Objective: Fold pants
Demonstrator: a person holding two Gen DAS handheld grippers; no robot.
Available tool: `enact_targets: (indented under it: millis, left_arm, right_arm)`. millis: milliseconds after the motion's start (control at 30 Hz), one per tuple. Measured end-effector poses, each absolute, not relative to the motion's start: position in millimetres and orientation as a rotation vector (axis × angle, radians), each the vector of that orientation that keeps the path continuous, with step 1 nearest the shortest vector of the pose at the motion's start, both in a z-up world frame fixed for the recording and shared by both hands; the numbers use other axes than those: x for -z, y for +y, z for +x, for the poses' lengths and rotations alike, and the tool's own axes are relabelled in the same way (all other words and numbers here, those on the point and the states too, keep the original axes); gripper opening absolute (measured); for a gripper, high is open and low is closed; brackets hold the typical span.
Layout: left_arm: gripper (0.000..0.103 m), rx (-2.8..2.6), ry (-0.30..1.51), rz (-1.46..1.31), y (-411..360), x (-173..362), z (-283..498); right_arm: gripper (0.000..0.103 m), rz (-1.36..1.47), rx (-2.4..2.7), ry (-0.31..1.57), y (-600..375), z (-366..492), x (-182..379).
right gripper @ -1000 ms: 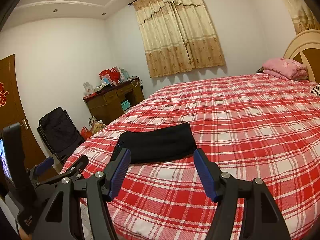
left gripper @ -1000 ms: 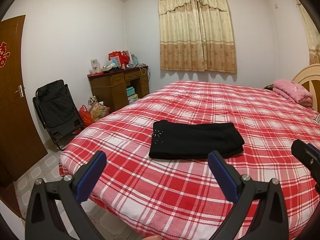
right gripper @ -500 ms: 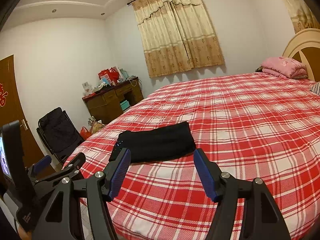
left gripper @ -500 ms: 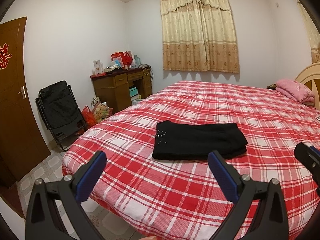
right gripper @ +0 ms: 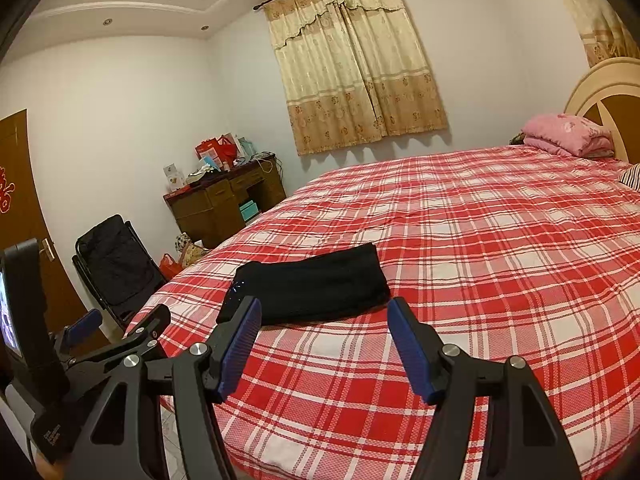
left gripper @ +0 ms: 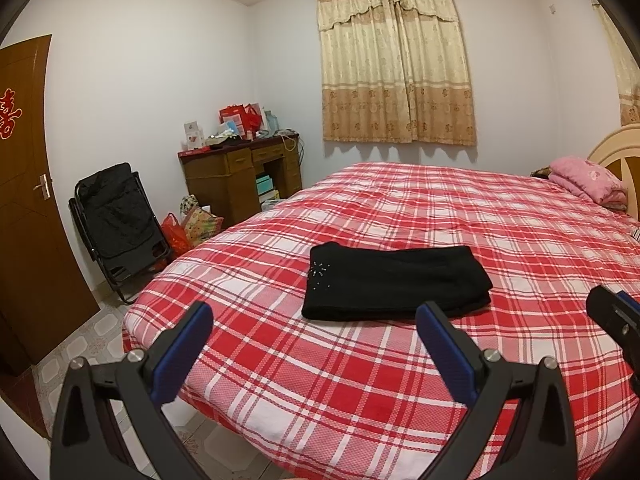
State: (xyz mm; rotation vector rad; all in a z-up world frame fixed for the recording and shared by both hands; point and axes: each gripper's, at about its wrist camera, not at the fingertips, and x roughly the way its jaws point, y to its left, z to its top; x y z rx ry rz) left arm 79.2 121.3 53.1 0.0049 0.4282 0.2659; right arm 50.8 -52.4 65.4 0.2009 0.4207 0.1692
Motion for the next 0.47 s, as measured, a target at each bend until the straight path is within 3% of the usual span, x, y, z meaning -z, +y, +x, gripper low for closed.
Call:
enact_targets:
  millis: [467]
  left_arm:
    - [0.103,-0.230,0.459,-0.037,123.2,-49.2,84.1]
  right_arm:
    - [0.067,0.201,-0.169,0.432,-50.9,52.2,-64.2]
